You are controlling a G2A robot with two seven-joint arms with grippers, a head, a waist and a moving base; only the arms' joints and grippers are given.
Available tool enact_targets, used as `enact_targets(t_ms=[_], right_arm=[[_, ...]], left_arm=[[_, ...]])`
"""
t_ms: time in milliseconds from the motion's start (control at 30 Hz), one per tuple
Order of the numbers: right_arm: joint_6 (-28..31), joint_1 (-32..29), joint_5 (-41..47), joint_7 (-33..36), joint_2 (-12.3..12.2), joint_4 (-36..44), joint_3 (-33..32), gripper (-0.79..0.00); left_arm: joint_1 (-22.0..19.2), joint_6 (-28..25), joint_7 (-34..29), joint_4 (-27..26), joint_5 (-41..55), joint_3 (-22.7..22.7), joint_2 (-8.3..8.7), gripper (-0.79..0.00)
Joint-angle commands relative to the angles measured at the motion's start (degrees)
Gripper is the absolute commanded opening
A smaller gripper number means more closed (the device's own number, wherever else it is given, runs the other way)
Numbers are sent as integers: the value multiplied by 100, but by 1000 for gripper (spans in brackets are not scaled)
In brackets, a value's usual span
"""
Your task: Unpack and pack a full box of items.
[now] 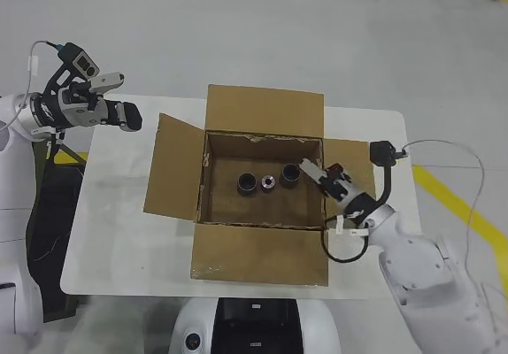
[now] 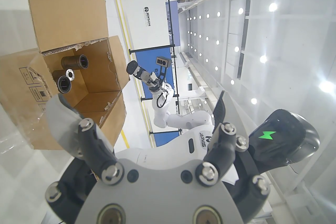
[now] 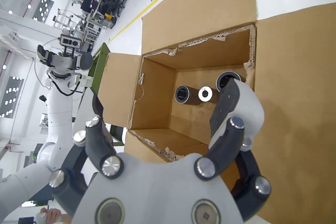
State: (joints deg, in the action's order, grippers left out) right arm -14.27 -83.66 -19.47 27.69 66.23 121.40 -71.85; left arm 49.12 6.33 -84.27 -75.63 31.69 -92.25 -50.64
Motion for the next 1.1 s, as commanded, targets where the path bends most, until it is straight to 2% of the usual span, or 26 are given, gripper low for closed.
enact_targets(t_ms=[0,300,533,733,900,1067], right_arm=[[-118,166,-107,217,7,-99,138,0],[-399,750,-684,932,32,-272,649,0],[-404,1370,-1565,2005,13,-401,1044,0],[-388,1898,-1913,2745,33,-609,1291,0],[-266,2330,-1948,3070,81,-919,1470,0],[-266,2330,-1948,3070,81,-919,1470,0]], left_arm=[[0,0,0,0,0,0,0,0],[0,0,0,0,0,0,0,0],[0,0,0,0,0,0,0,0],[0,0,0,0,0,0,0,0],[0,0,0,0,0,0,0,0],[0,0,0,0,0,0,0,0]])
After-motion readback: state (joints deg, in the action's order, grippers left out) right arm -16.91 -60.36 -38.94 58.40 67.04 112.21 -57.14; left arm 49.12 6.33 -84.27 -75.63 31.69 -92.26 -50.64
